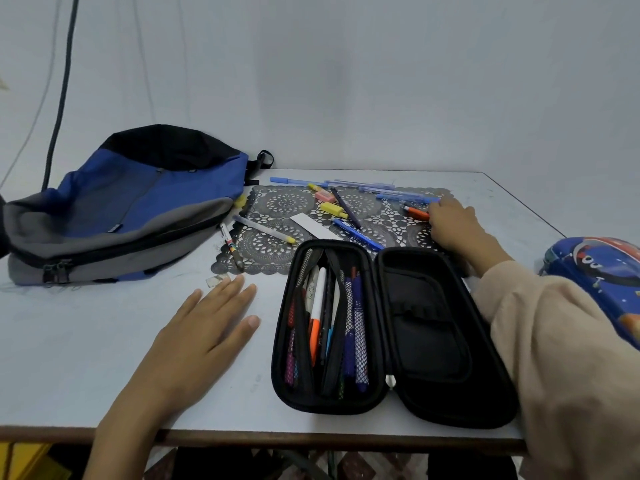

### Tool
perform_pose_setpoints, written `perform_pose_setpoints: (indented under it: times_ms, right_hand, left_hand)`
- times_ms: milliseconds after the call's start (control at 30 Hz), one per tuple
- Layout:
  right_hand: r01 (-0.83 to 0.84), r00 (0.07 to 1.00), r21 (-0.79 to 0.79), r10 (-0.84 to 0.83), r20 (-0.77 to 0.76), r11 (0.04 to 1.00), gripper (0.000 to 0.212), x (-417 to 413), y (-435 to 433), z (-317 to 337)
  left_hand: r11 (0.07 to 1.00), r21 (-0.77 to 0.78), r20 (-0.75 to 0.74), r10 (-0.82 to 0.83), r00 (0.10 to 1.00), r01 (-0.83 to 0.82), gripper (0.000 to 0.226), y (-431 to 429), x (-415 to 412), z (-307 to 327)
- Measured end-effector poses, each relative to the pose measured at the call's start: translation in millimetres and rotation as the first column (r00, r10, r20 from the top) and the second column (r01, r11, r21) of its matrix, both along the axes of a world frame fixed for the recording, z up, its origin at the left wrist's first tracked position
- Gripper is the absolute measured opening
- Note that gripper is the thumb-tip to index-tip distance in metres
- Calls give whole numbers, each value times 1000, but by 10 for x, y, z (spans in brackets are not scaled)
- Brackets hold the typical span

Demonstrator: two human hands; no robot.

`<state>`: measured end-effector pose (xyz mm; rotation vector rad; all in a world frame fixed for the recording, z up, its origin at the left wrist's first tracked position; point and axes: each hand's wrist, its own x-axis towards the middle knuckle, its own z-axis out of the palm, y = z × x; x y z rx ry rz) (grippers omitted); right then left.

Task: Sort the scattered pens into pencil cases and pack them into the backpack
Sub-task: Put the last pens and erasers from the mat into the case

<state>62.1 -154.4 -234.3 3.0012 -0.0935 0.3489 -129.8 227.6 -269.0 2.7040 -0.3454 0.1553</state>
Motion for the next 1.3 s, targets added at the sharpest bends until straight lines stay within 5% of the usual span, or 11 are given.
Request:
perform_pose_setpoints:
  times_ms: [167,333,767,900,1067,1233,1300]
  right_hand:
    - [60,993,263,-31,-112,963,42,125,152,168]
    - [44,999,452,-49,-2,891,43,232,553,363]
    - [-75,997,295,77,5,952,21,268,1272,180]
    - [-57,996,375,77,-38,925,27,283,1242,220]
    - [-47,992,593,106,-66,804,30,300,1240,329]
    - [-64,978,901,209,-30,429,8,225,1446,488]
    - [-38,957,935,283,-68,353,9,165,1586,555]
  left_hand:
    - [1000,13,-3,4,1000,-4,80,-13,-10,12]
    - [999,40,-2,6,1000,-6,80,-16,-4,8]
    - [999,32,8,6,1000,-6,80,-17,-1,13]
    - [999,50,10,7,1000,-7,79,-16,1,14]
    - [999,33,12,6,1000,-6,80,-20,-4,15]
    - [999,38,21,8,1000,-9,81,-26,-9,23]
    - [999,42,22,7,1000,-8,80,-23,-9,26]
